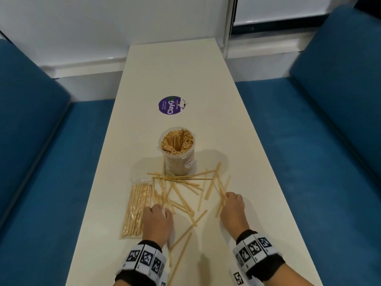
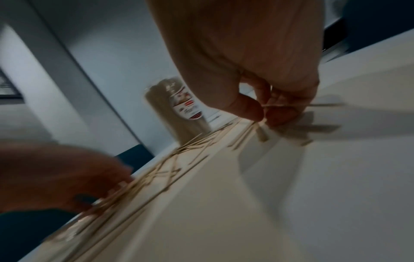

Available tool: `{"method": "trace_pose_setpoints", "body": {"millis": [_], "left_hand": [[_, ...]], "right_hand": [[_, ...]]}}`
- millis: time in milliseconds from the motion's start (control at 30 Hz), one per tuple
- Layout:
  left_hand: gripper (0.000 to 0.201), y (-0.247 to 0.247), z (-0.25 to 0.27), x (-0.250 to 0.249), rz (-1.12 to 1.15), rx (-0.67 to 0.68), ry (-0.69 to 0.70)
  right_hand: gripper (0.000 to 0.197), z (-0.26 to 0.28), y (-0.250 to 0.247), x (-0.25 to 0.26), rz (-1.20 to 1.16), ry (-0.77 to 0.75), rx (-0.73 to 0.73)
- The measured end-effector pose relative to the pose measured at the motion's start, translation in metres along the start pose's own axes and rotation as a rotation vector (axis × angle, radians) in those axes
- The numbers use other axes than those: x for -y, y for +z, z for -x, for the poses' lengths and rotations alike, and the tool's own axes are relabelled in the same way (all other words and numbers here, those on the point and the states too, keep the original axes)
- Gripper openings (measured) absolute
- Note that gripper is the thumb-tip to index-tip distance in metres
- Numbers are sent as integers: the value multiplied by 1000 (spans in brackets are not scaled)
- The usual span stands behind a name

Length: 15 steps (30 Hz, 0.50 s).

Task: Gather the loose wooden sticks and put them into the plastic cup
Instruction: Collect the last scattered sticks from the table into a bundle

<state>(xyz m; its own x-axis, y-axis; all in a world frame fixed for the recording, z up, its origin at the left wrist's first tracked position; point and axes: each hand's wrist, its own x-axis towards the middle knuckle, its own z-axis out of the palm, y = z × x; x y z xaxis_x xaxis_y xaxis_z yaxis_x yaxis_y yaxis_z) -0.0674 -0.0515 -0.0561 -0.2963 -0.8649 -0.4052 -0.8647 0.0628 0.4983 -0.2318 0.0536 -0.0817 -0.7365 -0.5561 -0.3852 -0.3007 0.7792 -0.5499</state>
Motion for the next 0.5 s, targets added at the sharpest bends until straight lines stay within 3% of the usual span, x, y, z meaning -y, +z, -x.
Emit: {"method": "trace_pose_setpoints", "body": {"millis": [67,200,267,333,400,500], "left_hand": [[31,6,4,-7,-46,49,55],[37,14,6,-14,8,89,61],[42,11,4,-15,40,33,15],[48,7,-1,-13,53,-13,-45],[53,2,-7,-14,77,9,-85],[54,2,-11,-22,166,104,-91]], "right_hand": [[43,12,7,11,-30,-63,86],[34,24,13,18,-45,-210,276],[30,20,7,20,-87,-213,271],[29,12,-2,22,-153,-182,176],[34,2,-6,23,-159,-132,79],[48,-5,-3,35,-142,-52,157]]}}
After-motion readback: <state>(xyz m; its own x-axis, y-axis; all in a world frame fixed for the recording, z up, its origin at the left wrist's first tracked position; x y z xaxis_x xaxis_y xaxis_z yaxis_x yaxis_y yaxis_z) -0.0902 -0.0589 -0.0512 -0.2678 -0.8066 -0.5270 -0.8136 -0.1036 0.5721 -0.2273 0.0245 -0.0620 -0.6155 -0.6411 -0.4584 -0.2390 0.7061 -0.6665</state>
